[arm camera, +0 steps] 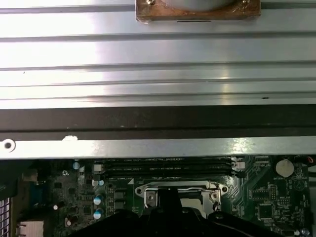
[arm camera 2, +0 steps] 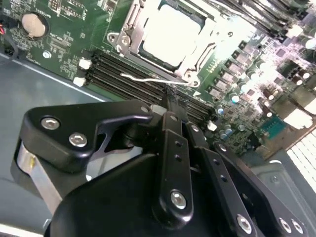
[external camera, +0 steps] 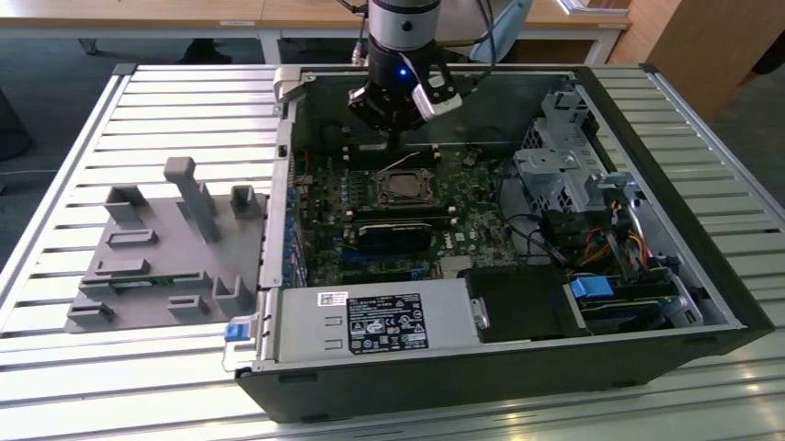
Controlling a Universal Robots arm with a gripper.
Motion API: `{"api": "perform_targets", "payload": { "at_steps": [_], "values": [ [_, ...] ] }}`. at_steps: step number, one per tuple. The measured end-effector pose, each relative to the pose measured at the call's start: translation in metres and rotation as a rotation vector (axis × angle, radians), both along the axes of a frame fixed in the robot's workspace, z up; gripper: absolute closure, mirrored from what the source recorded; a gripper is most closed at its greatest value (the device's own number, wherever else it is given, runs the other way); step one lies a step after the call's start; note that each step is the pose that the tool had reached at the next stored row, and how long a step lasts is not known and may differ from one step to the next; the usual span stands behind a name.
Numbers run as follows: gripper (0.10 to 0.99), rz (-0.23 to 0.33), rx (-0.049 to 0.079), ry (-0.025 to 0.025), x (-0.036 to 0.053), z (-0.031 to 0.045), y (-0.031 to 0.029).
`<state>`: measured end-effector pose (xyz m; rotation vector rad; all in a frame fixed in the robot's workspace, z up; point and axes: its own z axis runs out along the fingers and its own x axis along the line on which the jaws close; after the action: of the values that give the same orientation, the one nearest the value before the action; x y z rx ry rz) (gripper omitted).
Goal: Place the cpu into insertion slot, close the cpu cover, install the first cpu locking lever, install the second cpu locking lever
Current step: 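Install the first cpu locking lever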
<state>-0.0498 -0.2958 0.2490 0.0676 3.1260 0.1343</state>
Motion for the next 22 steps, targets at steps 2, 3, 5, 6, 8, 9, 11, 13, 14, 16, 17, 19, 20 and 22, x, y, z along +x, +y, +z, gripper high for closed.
{"api": "perform_targets", "payload": {
  "at_steps": [2, 3, 5, 6, 8, 9, 11, 13, 14, 16, 17, 19, 20, 22],
  "values": [
    [0.980, 0.000, 0.000, -0.0062, 0.0000, -0.0015, 0.0000],
    [0.980, 0.000, 0.000, -0.0082, 0.0000, -0.0026, 0.0000],
    [0.980, 0.000, 0.000, -0.0121, 0.0004, -0.0052, 0.0000],
    [0.980, 0.000, 0.000, -0.0124, 0.0011, -0.0064, 0.0000],
    [0.980, 0.000, 0.000, -0.0123, 0.0031, -0.0089, 0.0002],
    [0.980, 0.000, 0.000, -0.0124, 0.0046, -0.0104, 0.0004],
    [0.980, 0.000, 0.000, -0.0124, 0.0066, -0.0138, 0.0007],
    [0.980, 0.000, 0.000, -0.0124, 0.0082, -0.0161, 0.0008],
    [0.980, 0.000, 0.000, -0.0123, 0.0085, -0.0168, 0.0009],
    [0.980, 0.000, 0.000, -0.0124, 0.0096, -0.0175, 0.0011],
    [0.980, 0.000, 0.000, -0.0123, 0.0102, -0.0177, 0.0011],
    [0.980, 0.000, 0.000, -0.0124, 0.0107, -0.0182, 0.0014],
    [0.980, 0.000, 0.000, -0.0125, 0.0108, -0.0187, 0.0017],
    [0.980, 0.000, 0.000, -0.0124, 0.0112, -0.0194, 0.0023]
  ]
}}
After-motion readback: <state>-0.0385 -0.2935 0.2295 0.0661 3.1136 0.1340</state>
